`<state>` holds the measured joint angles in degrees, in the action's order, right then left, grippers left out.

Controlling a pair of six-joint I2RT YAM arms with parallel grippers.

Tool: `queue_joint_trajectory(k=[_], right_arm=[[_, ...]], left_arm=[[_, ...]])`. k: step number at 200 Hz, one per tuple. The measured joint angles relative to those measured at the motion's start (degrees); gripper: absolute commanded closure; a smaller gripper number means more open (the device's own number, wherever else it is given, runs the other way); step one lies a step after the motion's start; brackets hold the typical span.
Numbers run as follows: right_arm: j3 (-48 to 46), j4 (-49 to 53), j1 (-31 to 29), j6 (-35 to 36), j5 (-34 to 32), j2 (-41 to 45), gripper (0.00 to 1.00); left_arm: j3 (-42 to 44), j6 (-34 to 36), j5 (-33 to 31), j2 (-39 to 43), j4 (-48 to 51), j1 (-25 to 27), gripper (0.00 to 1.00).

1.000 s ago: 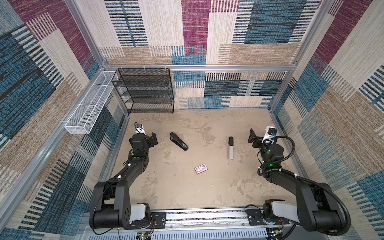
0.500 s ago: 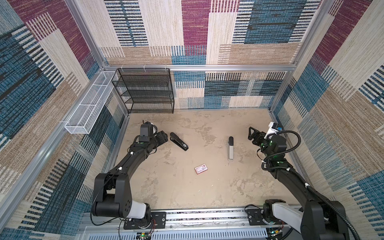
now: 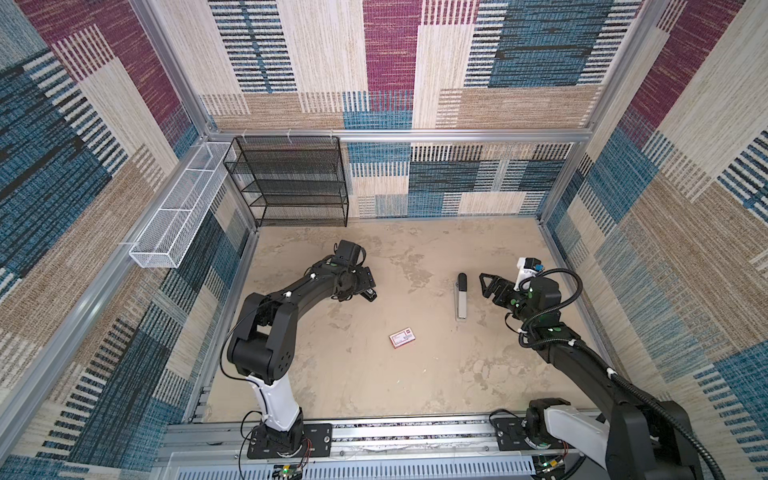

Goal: Load the staples into the stapler
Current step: 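Reach left gripper to black stapler while right gripper reaches toward silver stapler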

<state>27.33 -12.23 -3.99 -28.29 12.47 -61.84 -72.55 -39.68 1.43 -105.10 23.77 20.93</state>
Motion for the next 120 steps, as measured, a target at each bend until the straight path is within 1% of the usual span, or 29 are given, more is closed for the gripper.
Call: queue_joint_trajectory(k=[8,26,58,71,85,92,120], right_arm=[[-0.2,0.1,-0.3,-0.1,0.0,0.2,0.06],[-0.5,0.1,-1.0,-0.1,0.0,0.2,0.06],[-0.7,0.1,-2.2,-0.3,0.0,-0.5,0.08],[-0.7,0.1,-2.8,-0.4,0.0,-1.2,0.09],[-0.6,0.1,-3.5,-0.6,0.4,-1.8,0.10],[-0.3,0.1,-3.9,-0.8,0.4,-2.1,0.11],[1.8,0.1,-5.3,-1.0,1.0,-3.8,0.14]], left_arm=[[-1.4,0.0,-0.9,-1.5,1.0,0.2,0.23],[-4.1,-0.1,-2.5,-4.7,2.5,0.2,0.30],[-8.7,1.4,-2.5,-9.1,4.9,0.3,0.48],[-9.9,2.6,-2.0,-9.9,5.5,0.5,0.53],[-10.6,4.3,-1.0,-10.3,6.1,1.0,0.57],[-11.1,5.7,-0.7,-10.6,6.5,1.7,0.62],[-13.0,11.5,0.5,-11.5,8.5,3.8,0.70]])
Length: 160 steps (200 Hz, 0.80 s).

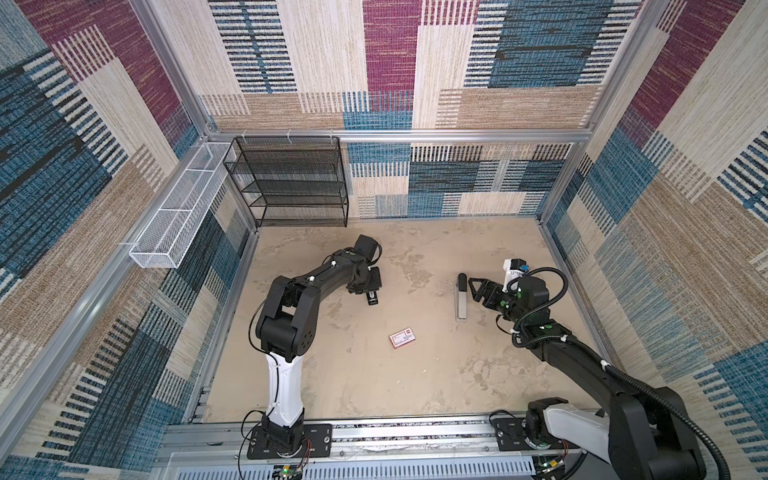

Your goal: Load the staples into the stapler

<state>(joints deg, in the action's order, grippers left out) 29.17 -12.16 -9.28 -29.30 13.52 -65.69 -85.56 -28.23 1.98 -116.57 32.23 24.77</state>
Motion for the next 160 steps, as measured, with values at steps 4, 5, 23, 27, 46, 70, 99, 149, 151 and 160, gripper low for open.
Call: queue_joint_trajectory(k=[4,5,23,27,46,70,99,149,151,160], right_arm=[[0.3,0.0,-0.2,0.0,0.0,-0.2,0.14],[0.4,0.0,-0.2,0.0,0.0,-0.3,0.14],[2.6,0.0,-1.4,-0.2,0.9,-1.9,0.15],[3.0,0.0,-1.7,-0.2,1.1,-2.2,0.16],[6.1,0.1,-3.5,-0.2,2.0,-4.9,0.17],[9.4,-0.2,-5.6,-0.4,3.9,-8.4,0.23],[13.2,-0.5,-7.8,-0.8,6.3,-13.5,0.35],[16.9,-2.2,-9.7,-2.6,11.0,-20.6,0.42],[16.9,-2.2,-9.7,-2.6,11.1,-20.7,0.42],[17.5,-2.5,-10.3,-2.8,11.6,-21.5,0.43]], left_arm=[[-0.2,0.7,0.0,0.0,0.3,0.2,0.70],[-0.3,0.9,0.0,-0.1,0.4,0.3,0.70],[-0.4,4.5,-0.1,0.1,1.9,1.4,0.63],[-0.3,5.1,-0.1,0.3,2.1,1.6,0.60],[0.8,7.5,-1.0,1.8,3.4,1.9,0.50],[1.1,10.4,-1.8,4.2,3.6,1.9,0.46],[-0.4,11.6,-1.7,4.8,3.6,1.9,0.44],[-11.6,11.9,-2.0,-2.5,5.7,1.8,0.44],[-11.8,11.9,-2.0,-2.6,5.7,1.8,0.44],[-14.0,11.9,-2.8,-4.5,6.2,1.8,0.46]])
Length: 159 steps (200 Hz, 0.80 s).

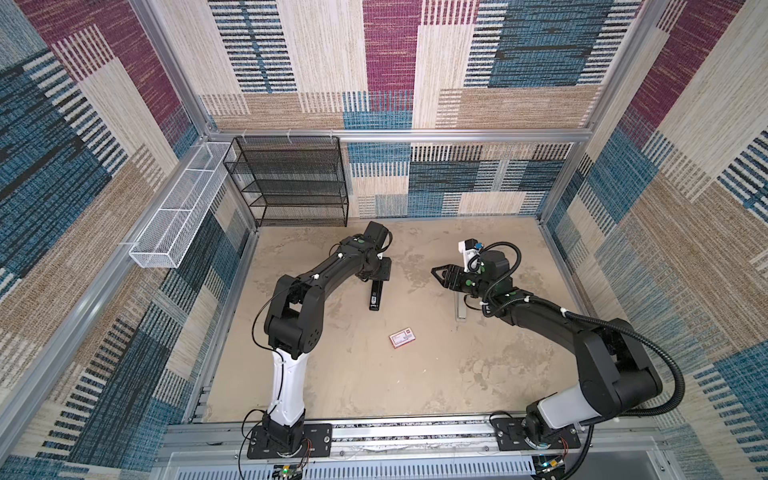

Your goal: Load the staples into the stapler

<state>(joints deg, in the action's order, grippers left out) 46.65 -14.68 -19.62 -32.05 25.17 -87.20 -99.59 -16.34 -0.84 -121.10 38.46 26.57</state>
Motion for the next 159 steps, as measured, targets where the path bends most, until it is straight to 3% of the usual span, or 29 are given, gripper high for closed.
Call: queue_joint_trajectory(k=[29,86,159], right_arm=[[1.4,-0.7,-0.9,-0.6,1.4,-2.5,0.46],[5.4,-4.0,-1.7,-2.9,5.1,-10.8,0.53],[12.0,-10.1,-2.6,-8.7,12.2,-23.8,0.54]], left_arm=[[-5.0,0.1,-1.9,-4.5,2.5,-0.1,0.60],[-5.7,1.5,-2.0,-5.1,3.7,-0.1,1.00],[1.4,1.6,-0.2,5.0,3.8,-0.1,1.00]])
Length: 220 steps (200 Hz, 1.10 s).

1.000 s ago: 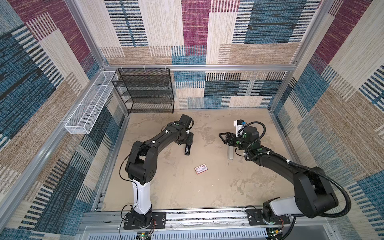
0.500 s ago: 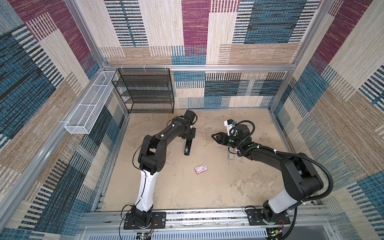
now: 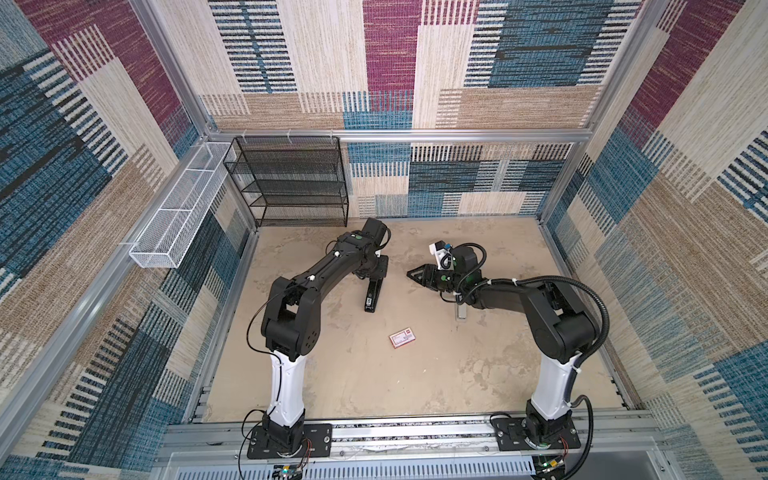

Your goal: Load the staples into the stapler

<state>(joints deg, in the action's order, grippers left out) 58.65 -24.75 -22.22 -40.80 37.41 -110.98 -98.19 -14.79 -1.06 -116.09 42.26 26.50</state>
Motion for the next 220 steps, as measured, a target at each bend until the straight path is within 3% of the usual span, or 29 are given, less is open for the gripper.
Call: queue_joint_trajectory(k=[114,141,199,220], right_arm=[[7.1,-11.9,-2.7,-11.0,8.7,-11.4,0.54],[8.3,-13.0,-3.4,-11.9,9.6,-12.7,0.62],[9.6,-14.1,-3.5,-14.3,10.8,-15.1,0.66],[9.8,-15.6,-3.6,-15.3,11.3,-15.7,0.74]], left_arm=[[8.1,-0.3,5.2,8.2,-3.8,0.7,1.00],[9.1,-0.5,6.1,8.9,-5.1,0.9,1.00],[9.5,-0.7,7.2,10.0,-6.1,1.8,1.00],[9.5,-0.8,7.4,10.4,-6.9,2.2,1.00]])
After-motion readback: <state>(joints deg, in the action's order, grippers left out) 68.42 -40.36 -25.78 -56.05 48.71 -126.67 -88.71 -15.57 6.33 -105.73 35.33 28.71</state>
